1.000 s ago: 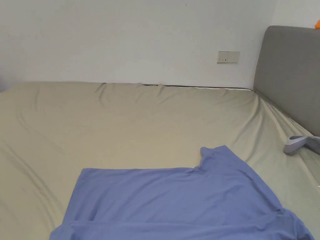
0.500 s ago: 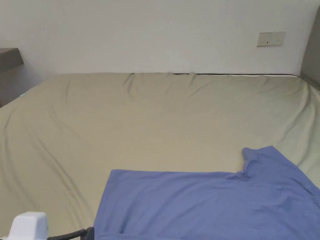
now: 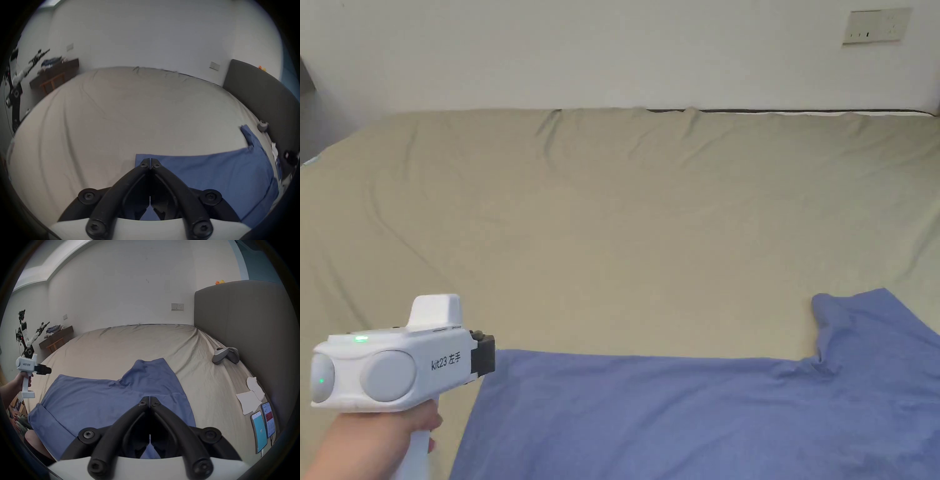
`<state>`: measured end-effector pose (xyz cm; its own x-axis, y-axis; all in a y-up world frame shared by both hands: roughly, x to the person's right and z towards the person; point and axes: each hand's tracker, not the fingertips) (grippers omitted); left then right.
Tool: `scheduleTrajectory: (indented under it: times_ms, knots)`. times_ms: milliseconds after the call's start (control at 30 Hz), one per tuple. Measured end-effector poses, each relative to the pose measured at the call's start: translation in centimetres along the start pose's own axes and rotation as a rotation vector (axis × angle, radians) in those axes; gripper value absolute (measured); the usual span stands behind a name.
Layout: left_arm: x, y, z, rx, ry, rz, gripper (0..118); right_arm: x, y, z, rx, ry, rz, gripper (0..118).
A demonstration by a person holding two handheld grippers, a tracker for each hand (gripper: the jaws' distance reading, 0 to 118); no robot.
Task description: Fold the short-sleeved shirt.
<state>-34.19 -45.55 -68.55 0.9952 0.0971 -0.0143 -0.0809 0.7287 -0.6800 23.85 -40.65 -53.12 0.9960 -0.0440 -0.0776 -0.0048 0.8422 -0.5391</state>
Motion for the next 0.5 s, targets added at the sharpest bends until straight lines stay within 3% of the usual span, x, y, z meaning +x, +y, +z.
scheduleTrajectory:
  times_ms: [33,67,167,200,233,300,333,367,467,500]
  knots:
    - [-0.4,0.2,-1.2,-0.019,-0.010,0.031,0,0.2,0.0,-0.3,-0.011,0.006,0.002,0]
    - [-0.8,0.6,-2.7,-0.042,-0.007,0.057,12,0.4,0.0,-0.7,-0.023,0.005,0.003,0]
    - [-0.8,0.2,-6.0,-0.129,-0.033,0.086,96,0.9,-0.1,-1.4,-0.046,0.001,0.013,0]
    - [-0.5,-0.1,-6.9,-0.171,-0.049,0.094,95,1.0,-0.1,-1.6,-0.050,0.000,0.016,0]
    - [-0.2,-0.5,-7.5,-0.186,-0.061,0.103,84,0.9,-0.2,-1.8,-0.052,0.000,0.020,0]
    - [1.5,-0.9,-6.9,-0.103,0.107,-0.031,44,1.2,-0.1,-2.3,-0.063,0.002,0.034,0]
    - [2.0,-1.0,-6.9,-0.093,0.101,-0.081,16,1.4,0.0,-2.7,-0.072,0.000,0.039,0]
    - [2.2,-1.1,-6.6,-0.111,-0.023,-0.073,5,1.4,0.1,-3.3,-0.080,-0.002,0.040,0]
    - [3.0,-0.8,-4.8,-0.118,-0.007,-0.086,4,2.2,1.3,-5.7,-0.093,-0.008,0.033,5]
    - [3.1,-0.6,-4.0,-0.102,-0.026,-0.081,4,2.3,1.8,-7.1,-0.105,-0.035,0.058,20]
